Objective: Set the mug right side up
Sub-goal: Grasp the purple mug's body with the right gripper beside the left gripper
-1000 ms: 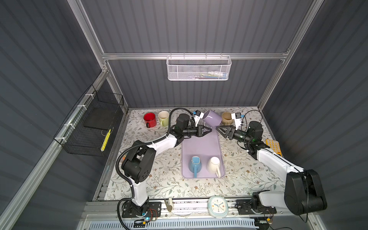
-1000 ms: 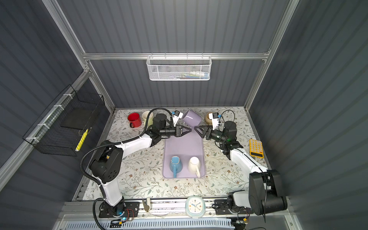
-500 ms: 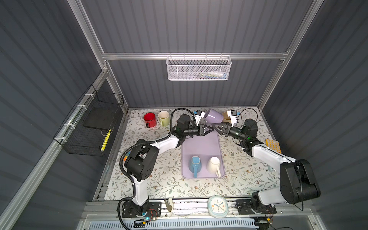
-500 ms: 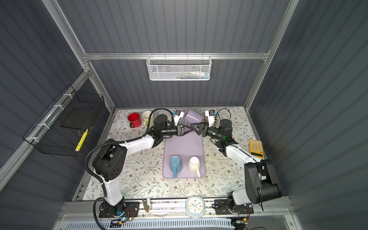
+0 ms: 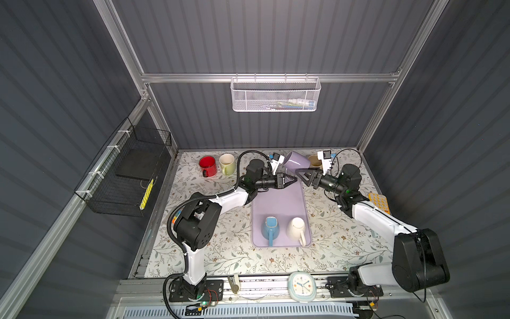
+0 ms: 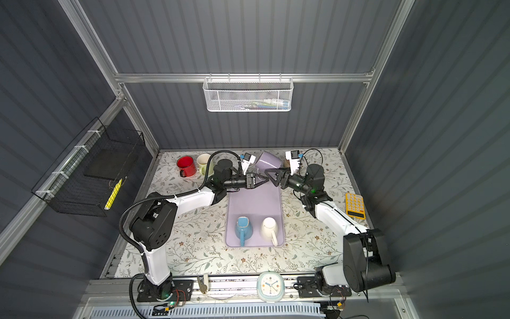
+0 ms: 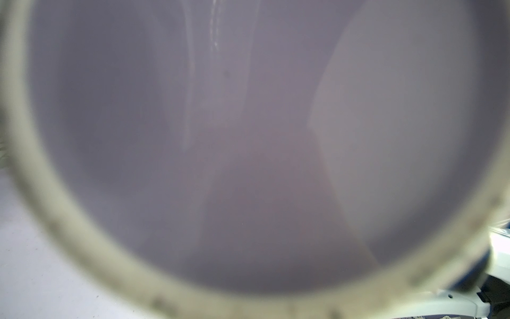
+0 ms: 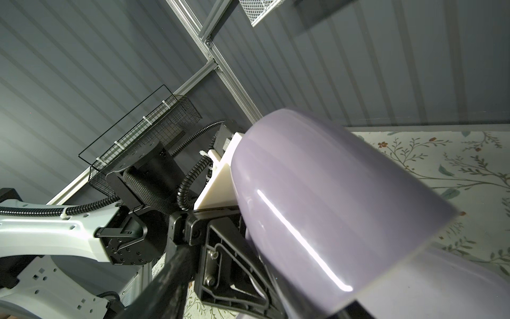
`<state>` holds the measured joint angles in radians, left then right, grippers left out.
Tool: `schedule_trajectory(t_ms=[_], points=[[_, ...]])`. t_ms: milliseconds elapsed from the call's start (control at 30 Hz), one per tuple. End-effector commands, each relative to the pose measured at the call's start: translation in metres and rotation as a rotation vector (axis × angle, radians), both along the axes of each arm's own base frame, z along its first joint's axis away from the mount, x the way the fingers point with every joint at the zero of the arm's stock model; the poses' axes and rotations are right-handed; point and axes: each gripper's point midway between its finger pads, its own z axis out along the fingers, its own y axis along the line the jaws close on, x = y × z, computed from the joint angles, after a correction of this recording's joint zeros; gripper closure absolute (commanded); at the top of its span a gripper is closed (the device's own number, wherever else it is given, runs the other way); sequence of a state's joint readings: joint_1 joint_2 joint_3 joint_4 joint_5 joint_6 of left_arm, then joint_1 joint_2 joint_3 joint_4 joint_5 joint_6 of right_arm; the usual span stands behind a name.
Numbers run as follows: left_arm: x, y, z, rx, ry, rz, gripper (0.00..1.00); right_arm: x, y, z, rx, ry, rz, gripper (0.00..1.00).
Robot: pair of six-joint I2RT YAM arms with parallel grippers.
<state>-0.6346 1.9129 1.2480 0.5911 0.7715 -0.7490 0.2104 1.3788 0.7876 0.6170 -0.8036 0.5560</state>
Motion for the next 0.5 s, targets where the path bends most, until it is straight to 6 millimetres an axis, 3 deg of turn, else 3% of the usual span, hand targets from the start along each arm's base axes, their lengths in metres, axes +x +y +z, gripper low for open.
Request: schedule_trajectory(t_ms=[0,467], points=[[-0.002,-0.007,0.024,-0.047,-0.097,-0.026,0.92,0.002,0.002,0.022,0.004,-0.08,0.007,0.35],[-0.013,-0.021,0.025,-0.062,-0.088,-0.051,0.92,0.002,0.01,0.037,0.095,-0.139,0.075,0.41]])
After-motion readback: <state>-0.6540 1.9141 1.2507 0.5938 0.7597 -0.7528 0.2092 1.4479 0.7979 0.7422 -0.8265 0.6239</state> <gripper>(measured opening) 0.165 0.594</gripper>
